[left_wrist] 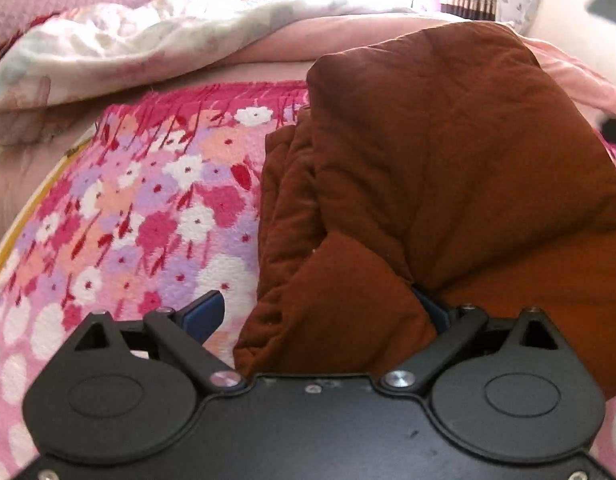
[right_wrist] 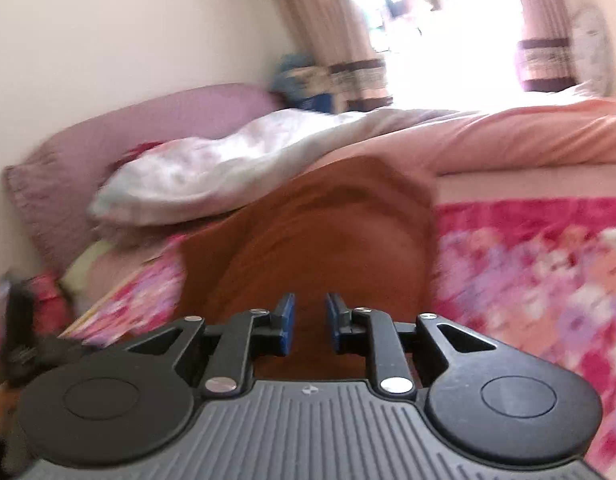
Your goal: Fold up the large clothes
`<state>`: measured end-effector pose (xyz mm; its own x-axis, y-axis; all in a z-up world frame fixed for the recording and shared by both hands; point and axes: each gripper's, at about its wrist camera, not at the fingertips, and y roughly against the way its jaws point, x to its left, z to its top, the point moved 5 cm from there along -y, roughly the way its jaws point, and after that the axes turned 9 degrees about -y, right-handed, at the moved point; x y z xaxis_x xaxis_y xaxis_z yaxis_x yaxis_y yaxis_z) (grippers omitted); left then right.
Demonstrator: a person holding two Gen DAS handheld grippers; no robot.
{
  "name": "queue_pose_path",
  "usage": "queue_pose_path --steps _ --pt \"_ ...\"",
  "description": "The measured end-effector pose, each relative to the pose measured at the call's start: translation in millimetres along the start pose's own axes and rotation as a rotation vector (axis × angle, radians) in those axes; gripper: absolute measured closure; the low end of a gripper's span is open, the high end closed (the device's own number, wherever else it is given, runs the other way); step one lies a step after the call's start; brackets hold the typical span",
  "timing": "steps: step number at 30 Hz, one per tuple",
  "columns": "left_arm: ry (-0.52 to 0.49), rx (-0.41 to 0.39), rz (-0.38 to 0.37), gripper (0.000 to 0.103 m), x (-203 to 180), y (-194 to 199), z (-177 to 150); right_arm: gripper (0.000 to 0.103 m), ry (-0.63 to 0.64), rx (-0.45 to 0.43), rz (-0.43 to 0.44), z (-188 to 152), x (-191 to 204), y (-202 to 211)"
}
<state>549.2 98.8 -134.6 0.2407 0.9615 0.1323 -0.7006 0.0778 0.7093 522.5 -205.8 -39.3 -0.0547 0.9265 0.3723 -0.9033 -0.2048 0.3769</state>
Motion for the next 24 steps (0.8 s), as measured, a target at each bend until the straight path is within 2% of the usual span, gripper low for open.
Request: queue_pose_path --steps 5,7,9,12,15,17,20,22,24 --pt "-0.041 -0.014 0.032 0.002 -5 12 4 0.081 -0.049 0.086 -0.013 17 -24 -59" --pt "-0.055 -0.022 0.043 0.005 -2 22 16 0.082 -0.06 0.167 -0.008 10 -28 -85" --pt "-0.047 -0.048 0.046 0.005 5 35 38 0.083 -0.021 0.219 -0.028 -2 -27 -106" --pt "-0.031 -0.079 0.008 0.005 9 39 86 0.083 -0.048 0.231 -0.015 -7 -28 -120" --pt "-0.083 -0.07 0.066 0.005 -4 15 131 0.083 -0.005 0.232 -0.04 -9 -20 -125" --pt "-0.114 -0.008 0.108 0.005 -15 -22 146 0.083 0.038 0.234 -0.059 -7 -13 -125" --pt "-0.113 0.098 0.133 0.002 -18 -75 137 0.084 0.049 0.237 -0.059 -6 -11 -124" --pt "-0.051 0.096 0.08 0.001 -11 -94 124 0.084 0.066 0.239 -0.057 -1 -11 -120" --pt "0.018 0.073 0.039 0.0 1 -97 114 0.084 0.079 0.205 -0.041 9 -10 -111"
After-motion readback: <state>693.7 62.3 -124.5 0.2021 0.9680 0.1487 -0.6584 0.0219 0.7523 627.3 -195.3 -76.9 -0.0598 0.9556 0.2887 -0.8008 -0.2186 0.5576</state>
